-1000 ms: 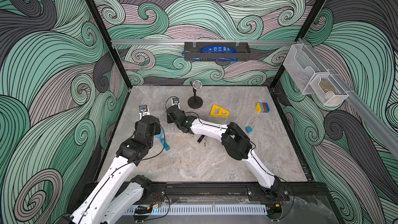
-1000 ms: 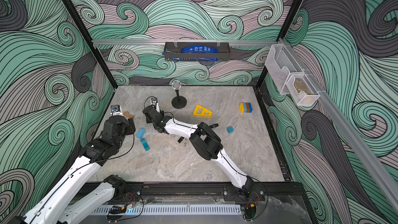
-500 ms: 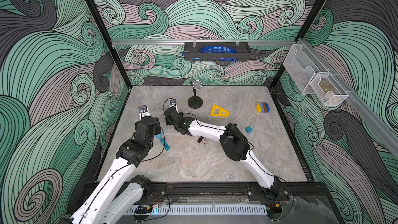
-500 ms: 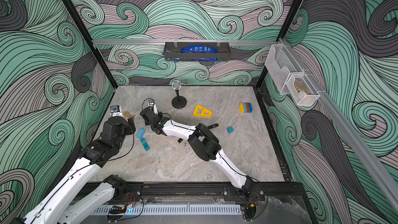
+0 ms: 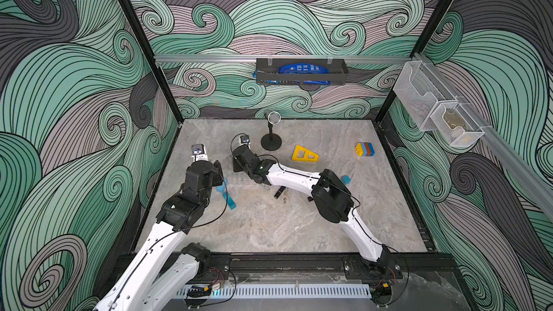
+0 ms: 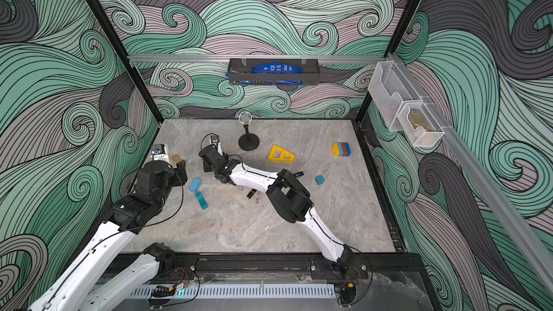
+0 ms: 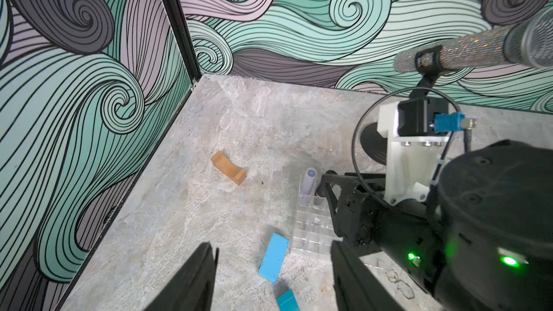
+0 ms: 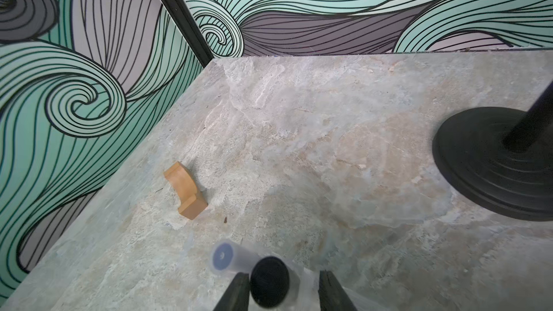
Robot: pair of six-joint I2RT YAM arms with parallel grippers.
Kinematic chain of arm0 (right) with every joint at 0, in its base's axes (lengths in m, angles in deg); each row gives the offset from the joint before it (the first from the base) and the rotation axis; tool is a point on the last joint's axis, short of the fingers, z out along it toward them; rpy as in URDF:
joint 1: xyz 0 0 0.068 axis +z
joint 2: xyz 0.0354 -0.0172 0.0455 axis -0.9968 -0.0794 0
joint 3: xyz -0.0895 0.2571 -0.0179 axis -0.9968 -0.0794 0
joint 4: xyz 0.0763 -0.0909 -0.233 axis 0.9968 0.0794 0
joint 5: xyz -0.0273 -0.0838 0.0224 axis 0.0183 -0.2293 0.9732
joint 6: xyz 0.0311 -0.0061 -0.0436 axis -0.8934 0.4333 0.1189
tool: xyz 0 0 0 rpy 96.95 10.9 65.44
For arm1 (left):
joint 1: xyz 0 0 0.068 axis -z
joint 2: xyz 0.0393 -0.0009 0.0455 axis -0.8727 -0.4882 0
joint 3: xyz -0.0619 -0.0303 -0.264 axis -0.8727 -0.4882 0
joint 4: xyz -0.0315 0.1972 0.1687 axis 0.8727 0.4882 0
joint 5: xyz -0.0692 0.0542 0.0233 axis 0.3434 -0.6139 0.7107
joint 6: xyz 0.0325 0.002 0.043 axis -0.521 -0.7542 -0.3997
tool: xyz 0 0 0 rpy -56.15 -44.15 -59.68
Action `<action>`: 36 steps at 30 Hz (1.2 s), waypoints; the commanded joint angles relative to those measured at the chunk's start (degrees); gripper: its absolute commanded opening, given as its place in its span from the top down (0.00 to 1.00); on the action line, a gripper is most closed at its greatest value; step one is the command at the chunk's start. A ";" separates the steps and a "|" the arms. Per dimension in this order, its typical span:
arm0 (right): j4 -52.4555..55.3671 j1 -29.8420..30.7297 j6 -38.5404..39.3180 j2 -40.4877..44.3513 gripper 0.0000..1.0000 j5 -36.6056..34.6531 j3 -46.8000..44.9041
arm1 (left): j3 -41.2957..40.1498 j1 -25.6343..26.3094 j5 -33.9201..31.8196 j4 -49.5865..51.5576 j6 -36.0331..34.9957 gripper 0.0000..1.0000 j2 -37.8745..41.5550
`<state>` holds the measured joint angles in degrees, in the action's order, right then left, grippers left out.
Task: Arrange the lipsticks in the organizer
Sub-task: Place the lipstick in the storage box, then pick up the lipstick at the center of the board.
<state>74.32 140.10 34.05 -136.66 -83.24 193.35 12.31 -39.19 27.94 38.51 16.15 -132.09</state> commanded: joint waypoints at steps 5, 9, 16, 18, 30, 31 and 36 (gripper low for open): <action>-6.36 -3.66 -5.70 16.21 0.54 5.76 -13.81 | 4.48 0.52 5.54 4.44 -0.22 0.36 -0.95; -7.98 -5.95 -10.09 26.19 0.54 7.50 -27.21 | 3.45 2.22 13.63 6.89 1.20 0.41 -3.47; -13.17 -14.68 -12.77 49.06 0.52 18.41 -56.88 | -0.13 17.15 19.29 4.23 1.95 0.43 -13.13; -11.93 -16.68 -11.75 53.62 0.51 19.39 -60.77 | -0.64 20.05 21.77 1.42 1.90 0.43 -17.36; -8.61 -24.67 -7.62 63.05 0.50 25.55 -68.36 | 10.15 25.00 30.23 0.43 -1.06 0.58 -46.08; -8.46 -24.74 -7.60 62.69 0.51 26.06 -68.34 | 10.63 25.00 29.71 0.34 -1.22 0.58 -47.06; -7.34 -25.47 -7.21 60.96 0.50 29.11 -67.70 | 15.33 25.08 28.97 2.82 -2.61 0.58 -53.52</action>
<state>66.21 115.18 25.48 -75.05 -56.97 125.20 24.24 -14.45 57.11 39.39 15.28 -183.43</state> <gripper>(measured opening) 0.495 0.423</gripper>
